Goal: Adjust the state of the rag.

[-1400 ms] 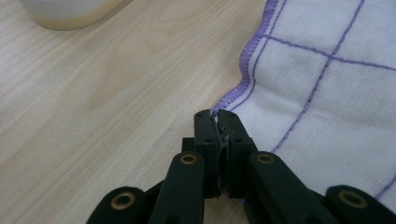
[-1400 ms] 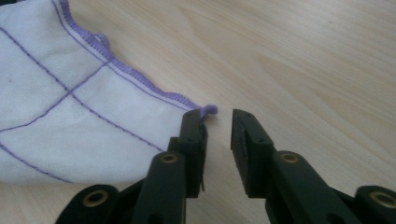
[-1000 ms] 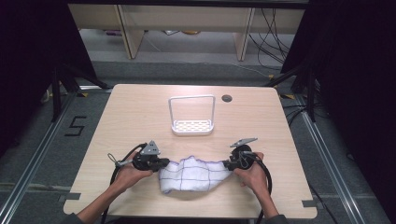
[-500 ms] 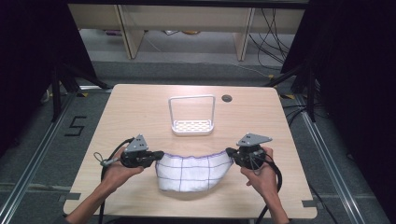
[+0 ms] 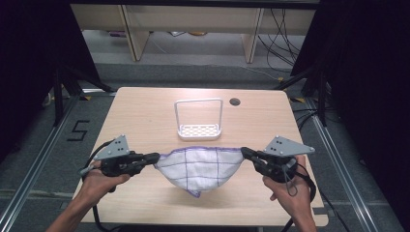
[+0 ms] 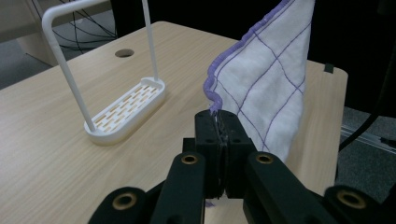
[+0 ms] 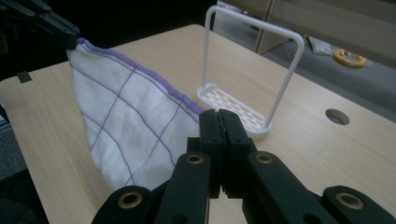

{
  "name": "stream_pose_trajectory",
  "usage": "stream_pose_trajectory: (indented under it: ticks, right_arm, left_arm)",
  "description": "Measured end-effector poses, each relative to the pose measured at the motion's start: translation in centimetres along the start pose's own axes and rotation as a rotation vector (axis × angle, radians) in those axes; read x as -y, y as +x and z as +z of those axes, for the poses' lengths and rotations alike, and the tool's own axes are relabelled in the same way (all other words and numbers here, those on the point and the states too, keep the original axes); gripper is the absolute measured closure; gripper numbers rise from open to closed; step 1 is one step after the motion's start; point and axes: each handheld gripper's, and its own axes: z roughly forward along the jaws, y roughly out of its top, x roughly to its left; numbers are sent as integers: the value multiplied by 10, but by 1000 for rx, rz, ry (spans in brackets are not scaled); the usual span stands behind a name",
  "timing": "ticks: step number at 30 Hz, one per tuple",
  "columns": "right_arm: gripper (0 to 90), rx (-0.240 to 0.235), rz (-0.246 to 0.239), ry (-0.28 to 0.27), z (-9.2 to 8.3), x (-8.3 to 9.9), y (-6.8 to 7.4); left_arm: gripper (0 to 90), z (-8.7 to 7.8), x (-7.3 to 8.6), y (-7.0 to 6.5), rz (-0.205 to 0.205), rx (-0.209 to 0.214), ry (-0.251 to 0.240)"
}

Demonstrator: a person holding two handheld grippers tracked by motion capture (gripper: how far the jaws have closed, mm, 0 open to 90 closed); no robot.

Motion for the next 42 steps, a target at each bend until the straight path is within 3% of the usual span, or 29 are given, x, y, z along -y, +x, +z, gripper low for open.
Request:
stream_pose_trajectory:
  ticks: [1, 2, 4, 9, 11, 15, 19, 21, 22, 24, 25, 27, 28, 29, 30, 31, 32, 33, 34, 35, 37, 39, 40, 41, 42]
  right_arm:
    - [897, 3, -18, -10, -5, -4, 2]
    - [897, -1, -1, -22, -9, -7, 5]
    - [896, -6, -19, -47, -16, -13, 8]
    - [897, -37, -12, -73, -33, -27, 16]
    - [897, -26, -33, -107, -39, -31, 16]
    - [897, -26, -35, -103, -43, -35, 16]
    - [897, -15, -2, -45, -8, -24, -4]
    - [896, -22, 50, 12, 15, -13, -18]
    - [896, -9, 85, 20, 28, -7, -24]
    - [897, -14, 104, 57, 52, 7, -40]
    - [897, -14, 104, 57, 52, 7, -40]
    - [896, -6, 149, 101, 76, 21, -51]
    - [896, 16, 173, 136, 96, 32, -61]
    - [896, 28, 158, 143, 103, 36, -66]
    - [896, 28, 158, 143, 103, 36, -66]
    - [896, 47, 183, 169, 122, 46, -75]
    - [896, 47, 183, 169, 122, 46, -75]
    - [895, 55, 192, 211, 135, 52, -80]
    - [895, 55, 192, 211, 135, 52, -80]
    - [895, 69, 181, 241, 147, 58, -84]
    - [895, 68, 197, 262, 150, 59, -84]
    - [895, 89, 186, 297, 163, 65, -88]
    - [895, 92, 185, 311, 166, 66, -89]
    - [895, 92, 195, 325, 168, 66, -88]
    - [894, 100, 173, 322, 172, 68, -89]
  left_arm:
    - [873, -3, -3, -1, 3, 3, -4]
    - [873, -6, -6, -1, 1, 6, -9]
    - [873, -14, -13, -2, -7, 17, -28]
    - [874, -34, -30, -6, -18, 46, -81]
    - [874, -41, -37, -9, -10, 57, -110]
    - [874, -38, -38, -6, -14, 52, -98]
    - [874, -9, -23, 17, -75, 8, -45]
    - [874, 0, -18, 23, -87, -8, -30]
    - [873, 15, -8, 33, -102, -37, 10]
    - [873, 35, 4, 46, -115, -71, 54]
    - [874, 35, 4, 46, -115, -71, 54]
    - [873, 56, 16, 58, -146, -91, 72]
    - [873, 69, 22, 65, -151, -111, 99]
    - [873, 69, 22, 65, -151, -111, 99]
    - [873, 79, 27, 71, -162, -111, 105]
    - [872, 92, 33, 76, -169, -129, 115]
    - [872, 92, 33, 76, -169, -129, 115]
    - [872, 102, 39, 82, -187, -138, 131]
    - [872, 102, 39, 82, -187, -138, 131]
    - [872, 109, 44, 87, -196, -158, 149]
    - [872, 114, 47, 89, -192, -167, 161]
    - [872, 119, 52, 95, -185, -176, 210]
    - [871, 121, 55, 95, -206, -178, 195]
    - [871, 121, 57, 96, -198, -170, 213]
    - [870, 121, 57, 96, -198, -170, 213]
